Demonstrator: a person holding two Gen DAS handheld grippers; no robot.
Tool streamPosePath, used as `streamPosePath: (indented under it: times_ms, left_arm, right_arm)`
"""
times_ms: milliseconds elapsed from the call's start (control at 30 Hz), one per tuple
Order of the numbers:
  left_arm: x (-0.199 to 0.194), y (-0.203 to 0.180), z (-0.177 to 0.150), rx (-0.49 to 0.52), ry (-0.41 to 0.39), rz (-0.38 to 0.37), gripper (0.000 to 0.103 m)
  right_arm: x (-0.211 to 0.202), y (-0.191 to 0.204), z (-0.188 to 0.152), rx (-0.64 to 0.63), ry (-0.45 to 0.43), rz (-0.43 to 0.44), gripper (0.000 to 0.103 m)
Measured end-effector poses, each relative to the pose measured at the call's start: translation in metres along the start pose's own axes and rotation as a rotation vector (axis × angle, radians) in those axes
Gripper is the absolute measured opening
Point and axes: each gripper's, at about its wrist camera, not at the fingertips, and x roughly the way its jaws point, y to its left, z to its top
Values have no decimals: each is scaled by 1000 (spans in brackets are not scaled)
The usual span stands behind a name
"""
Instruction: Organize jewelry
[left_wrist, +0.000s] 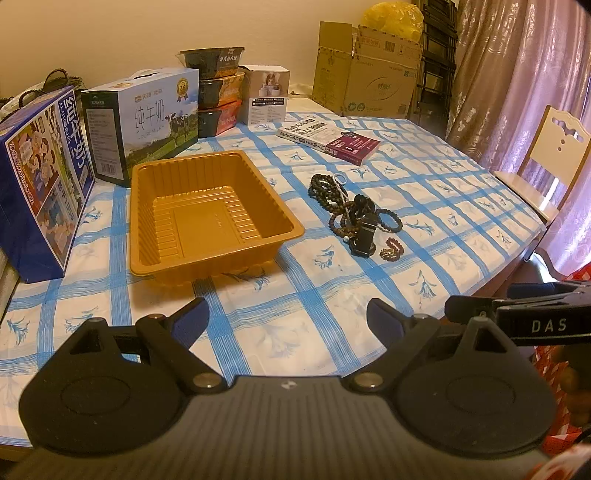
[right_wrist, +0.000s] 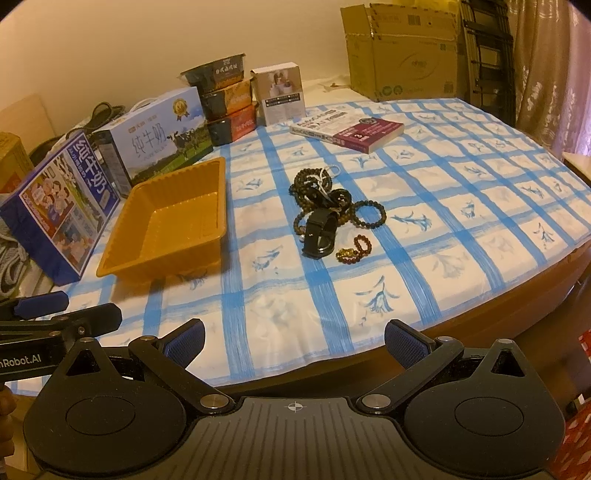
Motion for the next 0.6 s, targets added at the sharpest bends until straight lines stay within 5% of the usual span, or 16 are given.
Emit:
streamPosePath:
  times_ms: [600]
  left_arm:
    - [-2,2,6,-1,-3,-1,91]
  right_arm:
    - [0,1,1,-10,-11,4,103]
